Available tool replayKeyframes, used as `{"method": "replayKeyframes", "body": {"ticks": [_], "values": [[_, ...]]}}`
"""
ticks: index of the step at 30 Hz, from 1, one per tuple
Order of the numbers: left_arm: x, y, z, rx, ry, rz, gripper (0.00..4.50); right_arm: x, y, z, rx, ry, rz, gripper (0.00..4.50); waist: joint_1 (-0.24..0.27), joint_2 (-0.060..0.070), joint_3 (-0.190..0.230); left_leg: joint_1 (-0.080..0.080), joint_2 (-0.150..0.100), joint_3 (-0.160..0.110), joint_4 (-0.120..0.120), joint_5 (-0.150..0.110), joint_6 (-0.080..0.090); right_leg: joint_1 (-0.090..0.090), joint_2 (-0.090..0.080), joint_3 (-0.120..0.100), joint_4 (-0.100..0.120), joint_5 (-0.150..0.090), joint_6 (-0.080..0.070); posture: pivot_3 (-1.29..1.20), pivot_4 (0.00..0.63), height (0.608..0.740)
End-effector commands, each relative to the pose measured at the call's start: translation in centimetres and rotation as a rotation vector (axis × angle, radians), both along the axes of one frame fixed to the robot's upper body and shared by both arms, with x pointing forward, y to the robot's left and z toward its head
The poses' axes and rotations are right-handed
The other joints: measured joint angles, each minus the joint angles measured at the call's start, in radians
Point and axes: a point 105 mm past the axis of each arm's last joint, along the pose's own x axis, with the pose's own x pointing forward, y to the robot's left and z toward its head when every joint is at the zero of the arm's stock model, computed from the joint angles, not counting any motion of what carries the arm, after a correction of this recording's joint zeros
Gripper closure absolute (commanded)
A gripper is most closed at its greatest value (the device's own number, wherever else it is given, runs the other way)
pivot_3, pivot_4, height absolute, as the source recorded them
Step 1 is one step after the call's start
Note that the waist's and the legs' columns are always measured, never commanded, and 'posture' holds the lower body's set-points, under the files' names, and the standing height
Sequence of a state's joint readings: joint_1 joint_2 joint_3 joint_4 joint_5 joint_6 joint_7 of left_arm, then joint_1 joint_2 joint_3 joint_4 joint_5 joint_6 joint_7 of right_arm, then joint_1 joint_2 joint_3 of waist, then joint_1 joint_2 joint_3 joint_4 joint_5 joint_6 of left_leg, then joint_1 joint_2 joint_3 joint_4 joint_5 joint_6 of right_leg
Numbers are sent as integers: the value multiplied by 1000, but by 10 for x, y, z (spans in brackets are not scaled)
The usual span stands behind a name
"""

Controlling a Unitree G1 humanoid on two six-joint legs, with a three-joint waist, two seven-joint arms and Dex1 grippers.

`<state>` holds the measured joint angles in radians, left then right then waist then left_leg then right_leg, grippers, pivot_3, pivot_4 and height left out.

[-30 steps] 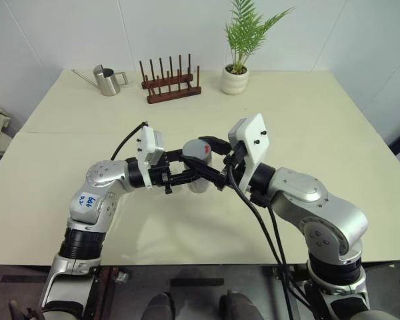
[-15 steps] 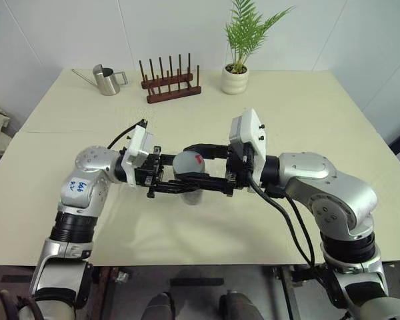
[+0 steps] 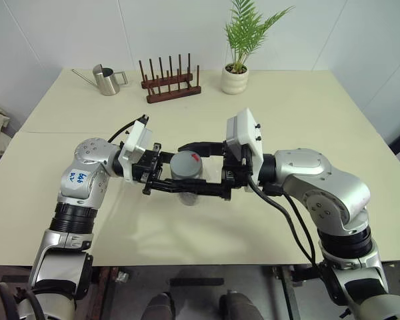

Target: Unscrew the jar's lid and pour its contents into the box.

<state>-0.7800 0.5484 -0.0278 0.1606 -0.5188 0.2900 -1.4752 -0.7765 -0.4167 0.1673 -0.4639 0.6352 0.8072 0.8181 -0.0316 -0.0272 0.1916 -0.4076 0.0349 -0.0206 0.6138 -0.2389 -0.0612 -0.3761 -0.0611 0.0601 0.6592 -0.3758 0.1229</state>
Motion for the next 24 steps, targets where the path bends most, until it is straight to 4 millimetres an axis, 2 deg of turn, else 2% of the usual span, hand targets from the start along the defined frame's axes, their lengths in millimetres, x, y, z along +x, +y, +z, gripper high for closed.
{"method": "replayKeyframes", "body": {"ticks": [1, 13, 24], "values": [[-5, -2, 14, -35, -41, -6, 2459, -11, 7, 12, 30, -72, 38, 27, 0, 0, 0, 0, 0, 0, 0, 0, 0, 0, 0, 0, 0, 0, 0, 0, 150, 740], [-12, -2, 13, -35, -58, -27, 2459, -1, 7, 20, 50, -94, -10, 27, 0, 0, 0, 0, 0, 0, 0, 0, 0, 0, 0, 0, 0, 0, 0, 0, 150, 740], [-18, -8, 8, -21, -65, -62, 2459, 10, 15, 23, 69, -91, -41, 27, 0, 0, 0, 0, 0, 0, 0, 0, 0, 0, 0, 0, 0, 0, 0, 0, 150, 740]]}}
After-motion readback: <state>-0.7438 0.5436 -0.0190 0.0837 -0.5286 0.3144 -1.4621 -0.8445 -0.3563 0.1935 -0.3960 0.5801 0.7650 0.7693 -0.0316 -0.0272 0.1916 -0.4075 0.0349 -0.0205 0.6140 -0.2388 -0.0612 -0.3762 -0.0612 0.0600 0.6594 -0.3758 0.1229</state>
